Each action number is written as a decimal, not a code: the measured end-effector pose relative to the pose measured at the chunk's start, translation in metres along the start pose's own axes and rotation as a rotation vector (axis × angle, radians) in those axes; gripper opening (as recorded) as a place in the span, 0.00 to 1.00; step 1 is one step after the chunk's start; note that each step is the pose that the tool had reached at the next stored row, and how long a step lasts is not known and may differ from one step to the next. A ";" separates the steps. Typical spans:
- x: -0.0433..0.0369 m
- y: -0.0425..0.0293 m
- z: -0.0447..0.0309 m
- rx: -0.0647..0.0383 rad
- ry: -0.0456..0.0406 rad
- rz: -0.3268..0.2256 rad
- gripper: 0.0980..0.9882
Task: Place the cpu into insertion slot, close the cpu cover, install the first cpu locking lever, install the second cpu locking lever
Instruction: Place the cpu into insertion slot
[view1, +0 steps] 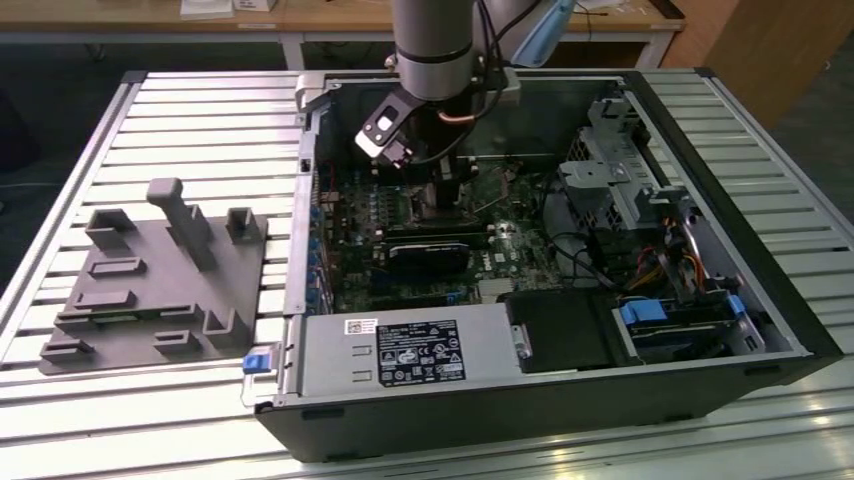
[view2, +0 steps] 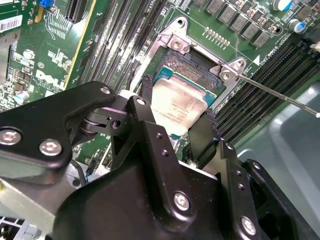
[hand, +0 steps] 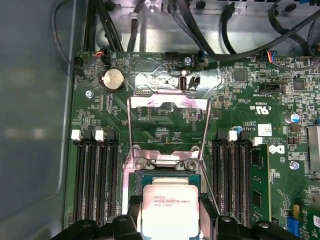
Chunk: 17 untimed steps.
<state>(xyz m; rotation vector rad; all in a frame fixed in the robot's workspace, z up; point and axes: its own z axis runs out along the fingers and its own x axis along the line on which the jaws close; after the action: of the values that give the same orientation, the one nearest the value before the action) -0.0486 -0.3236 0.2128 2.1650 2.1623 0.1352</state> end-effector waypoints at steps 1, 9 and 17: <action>0.0000 -0.0001 0.0009 0.000 -0.0001 0.000 0.49; -0.0001 -0.0014 0.0089 0.000 -0.0011 0.000 0.49; -0.0001 -0.0026 0.0157 0.000 -0.0011 0.000 0.49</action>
<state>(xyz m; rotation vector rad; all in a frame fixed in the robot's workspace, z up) -0.0493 -0.3236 0.1969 2.1645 2.1618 0.1341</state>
